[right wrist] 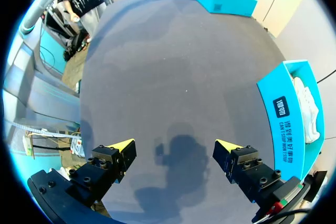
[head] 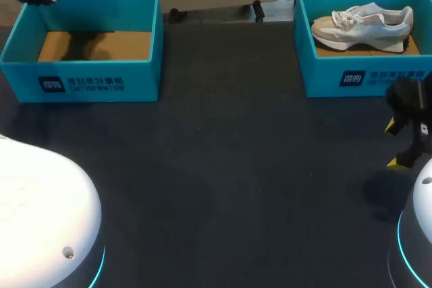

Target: Take the shoe out of the shoebox, open the shoe tongue, remove and reinsert the insole, then place the shoe into the shoebox

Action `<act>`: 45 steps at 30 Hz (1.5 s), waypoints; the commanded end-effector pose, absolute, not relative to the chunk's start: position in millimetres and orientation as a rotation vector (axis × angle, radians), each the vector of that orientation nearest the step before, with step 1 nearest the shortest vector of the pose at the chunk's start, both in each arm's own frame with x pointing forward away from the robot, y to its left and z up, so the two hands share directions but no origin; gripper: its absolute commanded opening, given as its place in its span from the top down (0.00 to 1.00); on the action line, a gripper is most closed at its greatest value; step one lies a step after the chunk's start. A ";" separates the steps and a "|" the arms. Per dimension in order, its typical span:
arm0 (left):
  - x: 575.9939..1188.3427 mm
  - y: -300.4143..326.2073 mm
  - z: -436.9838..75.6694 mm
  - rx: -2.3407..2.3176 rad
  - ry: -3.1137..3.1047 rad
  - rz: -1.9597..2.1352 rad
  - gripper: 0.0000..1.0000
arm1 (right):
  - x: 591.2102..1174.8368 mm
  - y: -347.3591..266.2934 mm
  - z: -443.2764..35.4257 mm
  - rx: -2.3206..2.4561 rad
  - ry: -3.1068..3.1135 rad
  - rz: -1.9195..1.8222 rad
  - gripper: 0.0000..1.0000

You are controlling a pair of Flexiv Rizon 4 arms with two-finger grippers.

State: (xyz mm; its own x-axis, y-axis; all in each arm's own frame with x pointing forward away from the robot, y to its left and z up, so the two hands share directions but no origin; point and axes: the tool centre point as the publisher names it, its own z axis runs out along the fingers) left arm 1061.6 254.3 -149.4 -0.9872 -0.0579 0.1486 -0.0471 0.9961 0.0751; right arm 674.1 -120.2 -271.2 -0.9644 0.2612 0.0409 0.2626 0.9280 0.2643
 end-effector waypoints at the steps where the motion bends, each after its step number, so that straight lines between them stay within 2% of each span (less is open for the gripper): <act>1: 1067.0 262.8 -153.0 -0.279 -2.996 -0.157 1.00 | 673.1 -119.8 -271.4 -0.420 -3.081 -0.419 0.00; 3: 1056.8 269.2 -151.7 -0.655 -2.981 -0.273 1.00 | 673.1 -119.8 -271.4 -0.420 -3.081 -0.419 0.00; 16: 1056.8 269.2 -151.7 -0.655 -2.981 -0.273 1.00 | 673.1 -119.8 -271.4 -0.420 -3.081 -0.419 0.00; 21: 1062.7 276.7 -159.6 -0.899 -2.974 -0.226 1.00 | 673.1 -119.8 -271.4 -0.420 -3.081 -0.419 0.00; 26: 1078.8 298.8 -162.6 -1.353 -2.849 -0.080 1.00 | 673.1 -119.8 -271.4 -0.420 -3.081 -0.419 0.00; 39: 1082.9 302.5 -163.5 -1.387 -2.831 -0.090 1.00 | 673.1 -119.8 -271.4 -0.420 -3.081 -0.419 0.00; 45: 1085.5 308.1 -167.0 -1.803 -2.634 -0.138 1.00 | 673.1 -119.8 -271.4 -0.420 -3.081 -0.419 0.00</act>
State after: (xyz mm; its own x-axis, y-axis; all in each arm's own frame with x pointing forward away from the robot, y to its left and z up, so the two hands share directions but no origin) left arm 1091.0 301.3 -164.2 -0.4953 0.8686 0.0119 0.8672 0.4936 0.0662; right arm 674.1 -120.3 -271.3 -0.9643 0.2615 0.0409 0.2629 0.9279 0.2642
